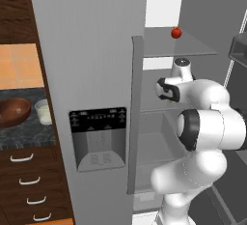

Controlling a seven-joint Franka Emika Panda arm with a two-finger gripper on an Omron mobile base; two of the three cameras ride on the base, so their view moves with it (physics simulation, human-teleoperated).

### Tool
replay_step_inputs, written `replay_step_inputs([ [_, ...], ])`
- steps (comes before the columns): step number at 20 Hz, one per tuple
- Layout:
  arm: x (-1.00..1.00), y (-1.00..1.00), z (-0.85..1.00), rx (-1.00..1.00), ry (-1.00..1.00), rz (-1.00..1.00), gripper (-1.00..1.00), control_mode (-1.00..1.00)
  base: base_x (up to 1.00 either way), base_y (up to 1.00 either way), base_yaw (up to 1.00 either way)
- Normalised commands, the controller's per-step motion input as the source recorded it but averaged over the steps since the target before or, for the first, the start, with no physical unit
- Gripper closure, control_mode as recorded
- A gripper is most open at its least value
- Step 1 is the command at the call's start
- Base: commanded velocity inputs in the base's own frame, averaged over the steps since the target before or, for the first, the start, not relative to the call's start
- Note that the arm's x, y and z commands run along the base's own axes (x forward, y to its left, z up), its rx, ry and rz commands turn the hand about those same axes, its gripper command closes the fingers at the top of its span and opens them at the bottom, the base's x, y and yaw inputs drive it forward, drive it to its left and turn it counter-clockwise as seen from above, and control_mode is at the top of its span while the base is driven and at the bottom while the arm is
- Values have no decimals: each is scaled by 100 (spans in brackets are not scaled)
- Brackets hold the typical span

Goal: Grab a lemon wedge from the fridge and one ice cube from the ice bowl, and put them in the glass of lemonade.

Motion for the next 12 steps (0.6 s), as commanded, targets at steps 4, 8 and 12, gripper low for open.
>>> replay_step_inputs([
  [4,36,-20,-24,0,4,0,-100,-100,0,0,0],
  [8,10,-3,-30,0,3,0,-100,-100,0,0,0],
  [12,34,0,-18,0,0,0,-100,-100,0,0,0],
])
